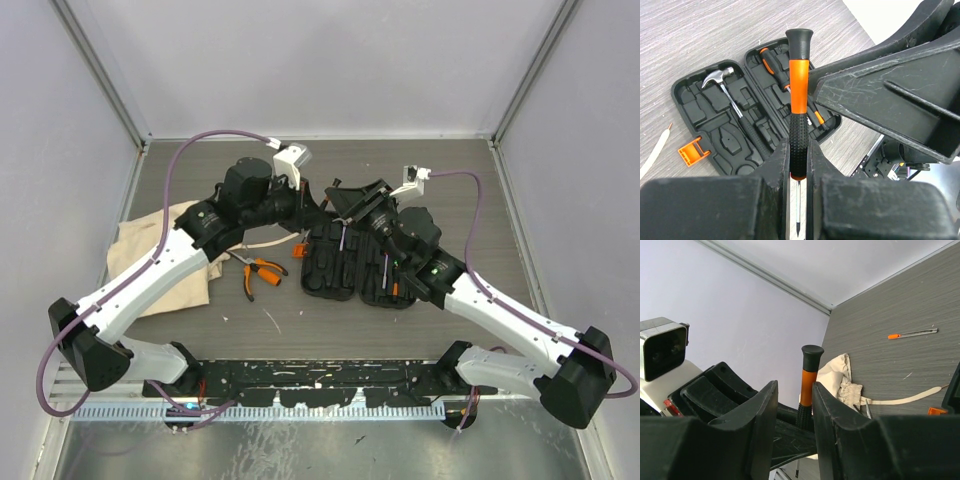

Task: Sort the tools into containers
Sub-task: Pick up the screwdriver from the center of the board.

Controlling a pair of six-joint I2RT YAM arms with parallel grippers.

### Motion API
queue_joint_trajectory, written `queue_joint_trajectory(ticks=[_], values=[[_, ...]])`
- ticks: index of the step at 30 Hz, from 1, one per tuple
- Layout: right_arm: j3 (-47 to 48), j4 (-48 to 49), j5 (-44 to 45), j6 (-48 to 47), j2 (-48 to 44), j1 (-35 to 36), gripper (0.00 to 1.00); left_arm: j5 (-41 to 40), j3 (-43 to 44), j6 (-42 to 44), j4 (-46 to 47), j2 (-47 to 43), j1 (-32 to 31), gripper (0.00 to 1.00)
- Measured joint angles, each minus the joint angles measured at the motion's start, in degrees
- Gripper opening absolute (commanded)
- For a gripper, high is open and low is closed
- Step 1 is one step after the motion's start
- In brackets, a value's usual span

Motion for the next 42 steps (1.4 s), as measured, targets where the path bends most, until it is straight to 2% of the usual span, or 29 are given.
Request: queue_joint_trajectory(ticks=[12, 19, 24, 27, 28, 29, 33, 35, 38, 42], values=[[0.00, -0.02, 0.00, 1.11, 0.09, 0.00, 0.37, 0.09, 0.00, -0.22, 0.98, 0.00, 0.00, 0.00], [0.00, -0.04, -2.51, 1.70, 2.10, 0.00, 0.40, 0.85, -0.07, -0.24, 1.49, -0.20, -0.09, 0.00], [0.02, -0.24, -3.65, 2.08, 3.15, 0.02, 0.28, 0.90, -0.42, -0.24, 1.62, -0.61, -0.17, 0.00], [0.09, -0.17, -3.74, 2.25, 3.13, 0.02, 0.12, 1.01, -0.68, -0.24, 1.64, -0.61, -0.20, 0.00], [0.09, -0.15, -3.76, 2.40, 3.08, 0.07, 0.10, 1.07, -0.76, -0.24, 1.64, -0.61, -0.20, 0.00], [0.11, -0.24, -3.78, 2.58, 3.08, 0.07, 0.07, 1.18, -0.85, -0.26, 1.68, -0.61, -0.20, 0.05], [0.11, -0.42, -3.74, 2.27, 2.91, 0.07, 0.01, 1.42, -0.94, -0.28, 1.99, -0.61, -0.20, 0.39], [0.17, -1.16, -3.15, 1.03, 2.58, 0.13, 0.01, 1.64, -1.01, -0.09, 1.97, -0.61, -0.20, 0.49], [0.55, -4.35, -0.70, -1.75, 1.46, 0.11, 0.01, 1.70, -1.07, 0.00, 1.95, -0.61, -0.20, 0.56], [0.85, -11.98, 5.09, -6.93, -2.25, 0.11, 0.01, 1.18, -1.25, 0.48, 1.51, -0.85, -0.20, 0.59]])
